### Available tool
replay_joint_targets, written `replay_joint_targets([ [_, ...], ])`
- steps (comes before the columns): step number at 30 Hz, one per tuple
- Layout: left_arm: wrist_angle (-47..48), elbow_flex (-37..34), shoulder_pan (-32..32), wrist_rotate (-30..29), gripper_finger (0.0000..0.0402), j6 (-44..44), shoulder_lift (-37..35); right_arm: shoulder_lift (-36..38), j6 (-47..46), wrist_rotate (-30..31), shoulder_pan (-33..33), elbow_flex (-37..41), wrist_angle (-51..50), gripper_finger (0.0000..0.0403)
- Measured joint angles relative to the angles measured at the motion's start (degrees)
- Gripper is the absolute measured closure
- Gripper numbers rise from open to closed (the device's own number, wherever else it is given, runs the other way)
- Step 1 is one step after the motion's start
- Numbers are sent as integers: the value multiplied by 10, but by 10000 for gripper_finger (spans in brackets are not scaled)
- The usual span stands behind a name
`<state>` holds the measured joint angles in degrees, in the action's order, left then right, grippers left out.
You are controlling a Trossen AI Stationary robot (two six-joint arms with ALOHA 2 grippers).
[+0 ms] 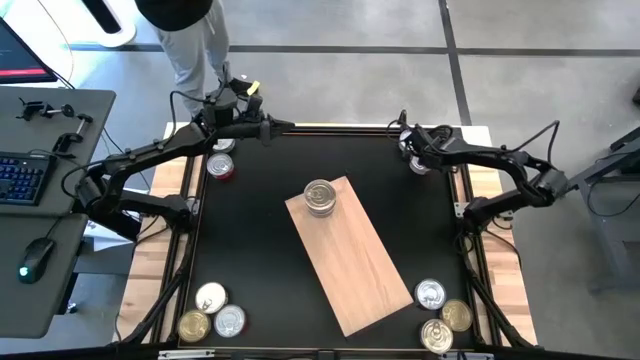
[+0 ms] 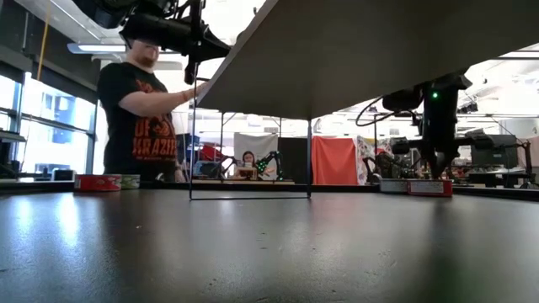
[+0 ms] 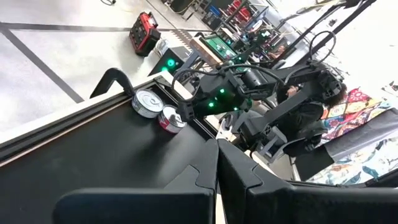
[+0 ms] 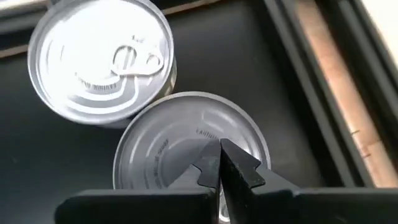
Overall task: Stack canned seafood by type on shelf
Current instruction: Put the red tuna can on the shelf
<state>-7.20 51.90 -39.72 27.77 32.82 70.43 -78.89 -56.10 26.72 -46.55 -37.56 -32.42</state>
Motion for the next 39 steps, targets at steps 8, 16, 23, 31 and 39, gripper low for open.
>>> replay_joint_targets([
  [8,0,0,0,1,402,-12,-1,-41,-33,-5,58,-3,32,403],
  [16,0,0,-8,2,402,-73,-4,-54,-121,-85,151,-3,187,403],
  [23,1,0,-19,3,401,-85,-4,-173,-145,-121,194,-91,240,403],
  [31,1,0,-22,23,402,-96,-4,-274,-22,-216,235,-306,210,403],
  [39,53,0,-51,104,401,-121,-4,-234,99,-220,234,-464,31,403],
])
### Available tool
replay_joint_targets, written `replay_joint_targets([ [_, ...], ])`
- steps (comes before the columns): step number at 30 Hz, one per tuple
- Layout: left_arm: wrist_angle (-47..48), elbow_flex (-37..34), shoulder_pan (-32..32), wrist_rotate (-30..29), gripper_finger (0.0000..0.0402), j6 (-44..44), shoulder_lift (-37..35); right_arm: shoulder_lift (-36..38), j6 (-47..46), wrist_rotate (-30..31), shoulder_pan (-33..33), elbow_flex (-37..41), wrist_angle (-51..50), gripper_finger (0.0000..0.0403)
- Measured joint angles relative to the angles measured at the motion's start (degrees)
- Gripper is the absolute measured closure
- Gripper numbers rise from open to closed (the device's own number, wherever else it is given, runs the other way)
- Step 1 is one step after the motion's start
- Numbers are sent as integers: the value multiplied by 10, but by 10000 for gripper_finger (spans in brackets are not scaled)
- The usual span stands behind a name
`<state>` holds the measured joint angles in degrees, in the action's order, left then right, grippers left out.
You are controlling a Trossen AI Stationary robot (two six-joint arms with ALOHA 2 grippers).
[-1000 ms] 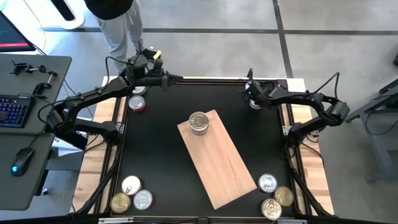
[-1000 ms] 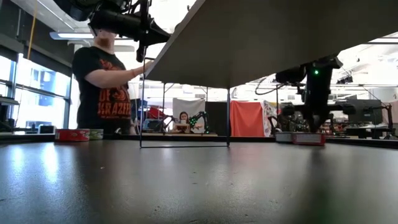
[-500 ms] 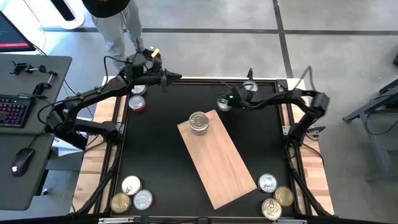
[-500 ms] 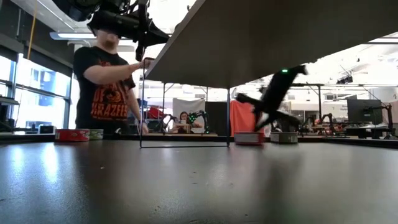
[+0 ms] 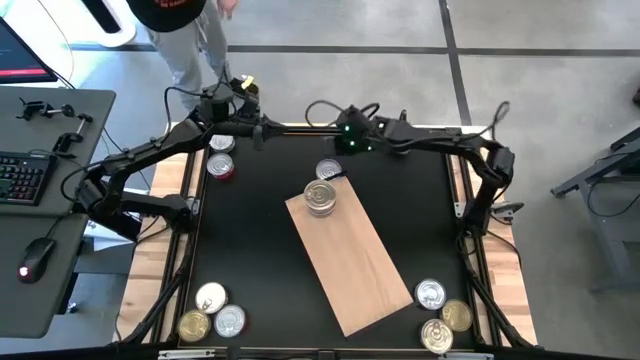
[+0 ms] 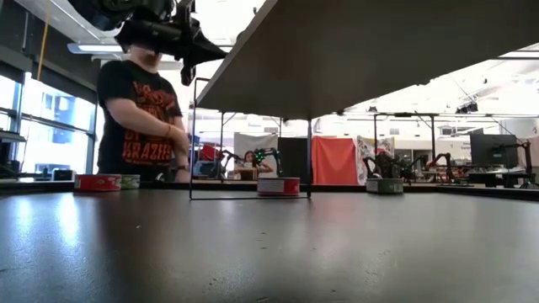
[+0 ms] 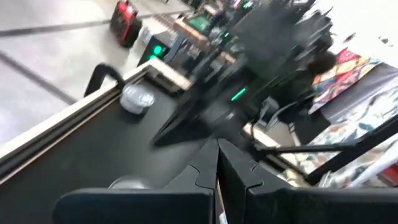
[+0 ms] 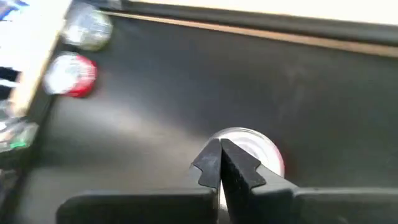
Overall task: Stack canned seafood by type on shelf
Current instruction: Put the red tuna can on the shelf
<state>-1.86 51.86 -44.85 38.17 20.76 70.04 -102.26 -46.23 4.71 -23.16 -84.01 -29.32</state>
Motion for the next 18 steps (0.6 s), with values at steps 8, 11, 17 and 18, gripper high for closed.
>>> replay_joint_targets([
  [8,97,-19,16,-80,401,-149,16,-6,-34,7,-28,-42,-114,403],
  [11,-2,-59,22,-47,401,-147,34,-5,-63,-33,-49,3,-110,403],
  [17,-133,-84,27,-21,401,-95,124,-6,-121,-94,-68,102,-74,403],
  [18,-139,-80,29,-17,401,-93,142,-6,-135,-94,-68,116,-64,403],
])
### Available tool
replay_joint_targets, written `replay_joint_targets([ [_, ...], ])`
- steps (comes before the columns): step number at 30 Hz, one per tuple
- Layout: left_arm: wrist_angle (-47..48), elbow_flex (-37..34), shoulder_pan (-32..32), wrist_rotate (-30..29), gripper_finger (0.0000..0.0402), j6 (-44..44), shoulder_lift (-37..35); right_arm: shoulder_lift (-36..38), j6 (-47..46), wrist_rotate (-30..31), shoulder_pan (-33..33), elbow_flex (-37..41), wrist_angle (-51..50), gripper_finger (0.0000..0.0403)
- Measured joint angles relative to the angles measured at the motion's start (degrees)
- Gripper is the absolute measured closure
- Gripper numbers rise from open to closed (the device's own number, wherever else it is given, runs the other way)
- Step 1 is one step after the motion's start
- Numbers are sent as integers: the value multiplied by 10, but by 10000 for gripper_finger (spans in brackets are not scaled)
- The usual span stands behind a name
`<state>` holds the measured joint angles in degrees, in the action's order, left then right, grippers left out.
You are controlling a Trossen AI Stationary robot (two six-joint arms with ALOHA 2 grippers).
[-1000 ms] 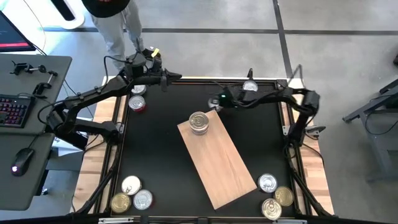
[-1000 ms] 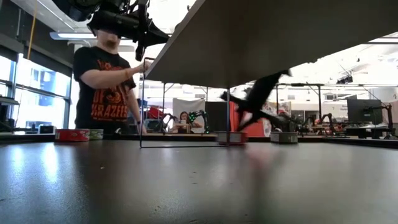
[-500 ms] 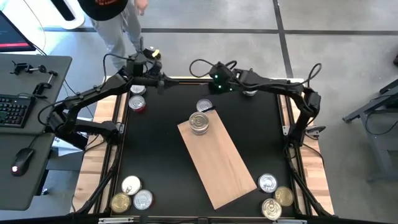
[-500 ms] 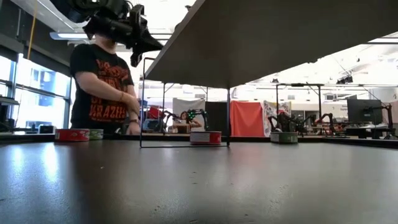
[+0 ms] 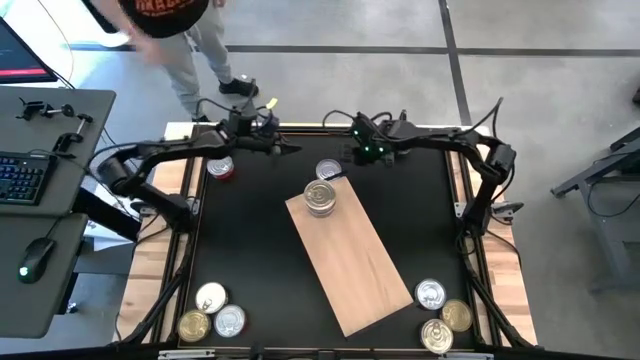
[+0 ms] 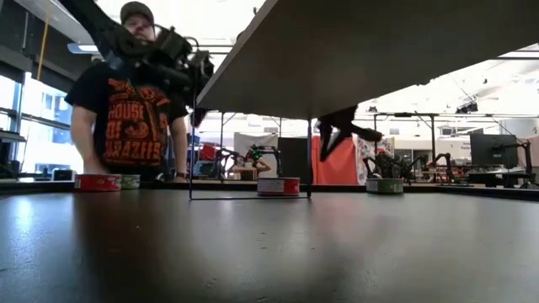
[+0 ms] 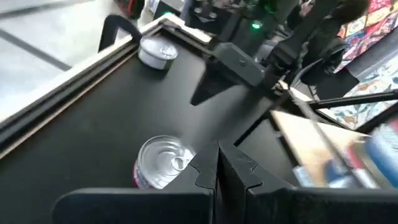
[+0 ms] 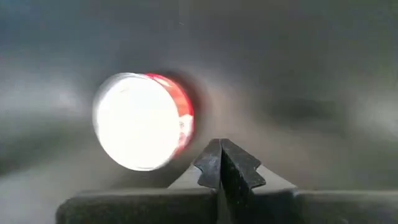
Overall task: Stack canned seafood by type on shelf
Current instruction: Put the red tuna can on the shelf
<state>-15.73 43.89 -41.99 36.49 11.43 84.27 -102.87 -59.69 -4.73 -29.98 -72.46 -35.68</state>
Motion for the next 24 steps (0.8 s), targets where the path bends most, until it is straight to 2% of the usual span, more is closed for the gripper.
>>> replay_joint_targets([
  [4,-10,29,15,18,402,-7,68,0,-49,-13,5,46,52,403],
  [10,-9,61,43,6,402,-62,138,0,-92,-16,28,81,96,403],
  [15,-4,63,79,-81,401,-120,172,1,-99,-14,35,87,104,403],
  [24,-36,63,115,-172,402,-137,233,1,-109,2,33,86,121,403],
])
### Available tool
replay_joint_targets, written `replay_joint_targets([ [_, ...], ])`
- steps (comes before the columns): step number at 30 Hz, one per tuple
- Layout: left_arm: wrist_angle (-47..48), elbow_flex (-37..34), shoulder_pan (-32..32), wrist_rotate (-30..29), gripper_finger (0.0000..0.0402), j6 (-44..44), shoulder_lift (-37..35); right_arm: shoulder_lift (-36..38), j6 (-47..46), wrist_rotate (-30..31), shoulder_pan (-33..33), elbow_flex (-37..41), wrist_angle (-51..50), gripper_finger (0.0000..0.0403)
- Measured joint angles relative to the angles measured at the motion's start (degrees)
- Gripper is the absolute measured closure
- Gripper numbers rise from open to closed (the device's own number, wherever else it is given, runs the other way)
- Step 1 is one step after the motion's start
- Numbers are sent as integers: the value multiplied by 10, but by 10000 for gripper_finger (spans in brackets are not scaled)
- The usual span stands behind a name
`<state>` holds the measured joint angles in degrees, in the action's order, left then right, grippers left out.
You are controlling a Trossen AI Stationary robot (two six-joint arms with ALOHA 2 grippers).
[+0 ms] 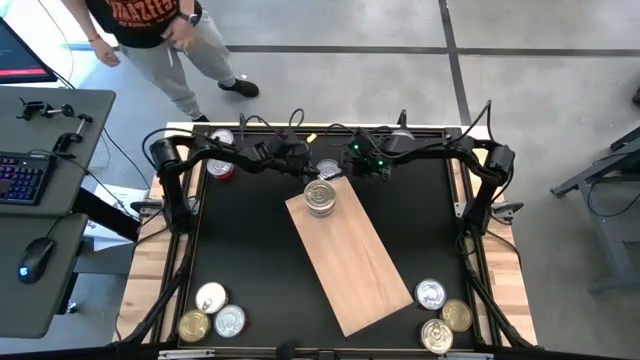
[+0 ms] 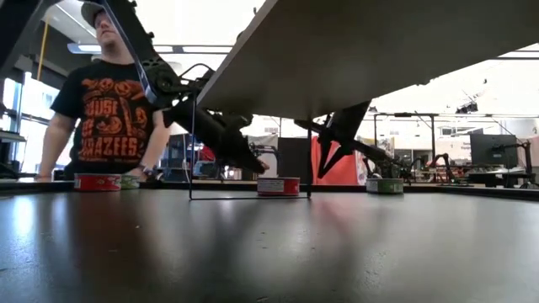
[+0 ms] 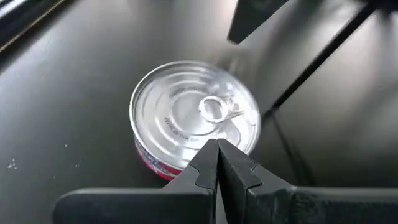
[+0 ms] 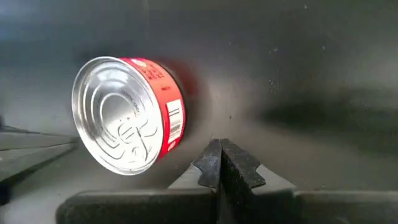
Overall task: Stack canned seafood by type on shelf
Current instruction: Put the red tuna can on the shelf
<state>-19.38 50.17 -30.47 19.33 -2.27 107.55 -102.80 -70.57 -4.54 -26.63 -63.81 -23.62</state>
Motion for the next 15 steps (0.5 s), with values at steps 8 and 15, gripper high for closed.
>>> replay_joint_targets([
  [8,-47,0,2,-50,401,12,17,0,-10,7,-11,0,34,403],
  [15,-46,0,2,-46,401,20,11,-3,-12,31,-31,0,42,403],
])
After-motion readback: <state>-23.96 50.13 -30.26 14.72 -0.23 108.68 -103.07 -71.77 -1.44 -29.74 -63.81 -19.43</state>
